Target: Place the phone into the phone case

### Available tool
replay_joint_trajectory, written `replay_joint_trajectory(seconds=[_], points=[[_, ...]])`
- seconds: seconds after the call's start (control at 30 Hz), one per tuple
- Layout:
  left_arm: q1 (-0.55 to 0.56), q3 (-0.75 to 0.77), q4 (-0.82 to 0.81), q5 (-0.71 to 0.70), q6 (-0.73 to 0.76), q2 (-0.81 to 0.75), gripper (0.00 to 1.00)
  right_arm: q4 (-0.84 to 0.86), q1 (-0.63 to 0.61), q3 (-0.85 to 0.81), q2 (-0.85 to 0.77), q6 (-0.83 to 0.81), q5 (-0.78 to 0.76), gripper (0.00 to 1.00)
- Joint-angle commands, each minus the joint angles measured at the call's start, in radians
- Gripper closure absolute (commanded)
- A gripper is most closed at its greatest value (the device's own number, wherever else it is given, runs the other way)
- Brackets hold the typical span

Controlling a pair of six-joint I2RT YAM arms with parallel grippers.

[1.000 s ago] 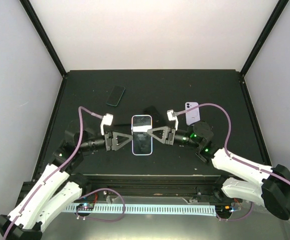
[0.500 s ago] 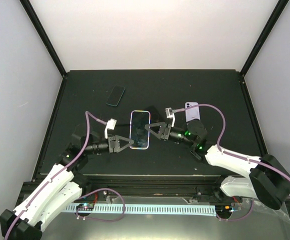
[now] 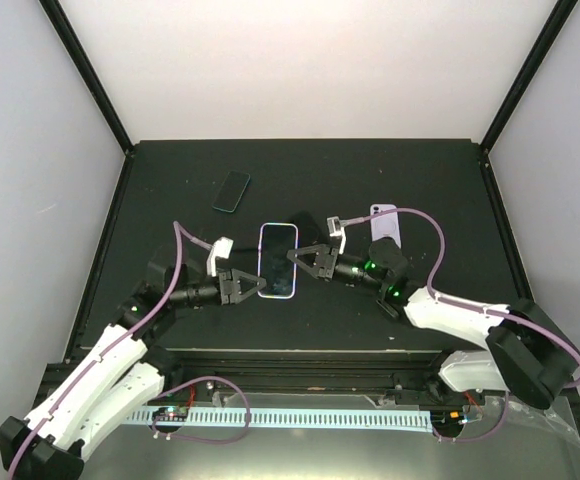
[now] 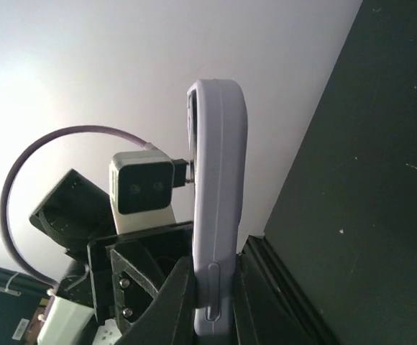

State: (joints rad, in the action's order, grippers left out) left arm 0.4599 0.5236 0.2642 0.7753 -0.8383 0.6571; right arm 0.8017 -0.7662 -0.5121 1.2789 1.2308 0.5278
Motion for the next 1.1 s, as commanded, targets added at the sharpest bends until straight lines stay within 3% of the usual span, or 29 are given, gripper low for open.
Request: replay_joint_trajectory(seconds=[0.0,0.07,0.17,0.27,0.53,0.9,1.07], points=[[0.005,0.077,0.137,-0.158,0.086,0.003,0.56,0.033,0.023,-0.007,0.016,-0.064,0.012,0.99],[0.004,0.095,0.197,-0.233,0.111,-0.001,0.42,-0.042,0.03,-0.011,0.029,-0.124,0.021,0.99],[0.003,0.108,0.248,-0.309,0.142,-0.013,0.28,-0.158,0.03,-0.028,0.067,-0.227,0.017,0.99],[0.003,0.104,0.261,-0.355,0.166,-0.017,0.02,-0.18,0.031,-0.03,0.132,-0.282,0.016,0.99],[0.001,0.095,0.295,-0.421,0.214,0.005,0.01,-0.29,0.031,-0.134,0.368,-0.415,0.091,0.99],[0.0,0.091,0.278,-0.478,0.225,0.062,0.01,-0.566,0.078,-0.189,0.456,-0.522,-0.018,0.95],[-0.001,0.094,0.267,-0.488,0.229,0.088,0.01,-0.655,0.088,-0.197,0.441,-0.562,-0.068,0.83]])
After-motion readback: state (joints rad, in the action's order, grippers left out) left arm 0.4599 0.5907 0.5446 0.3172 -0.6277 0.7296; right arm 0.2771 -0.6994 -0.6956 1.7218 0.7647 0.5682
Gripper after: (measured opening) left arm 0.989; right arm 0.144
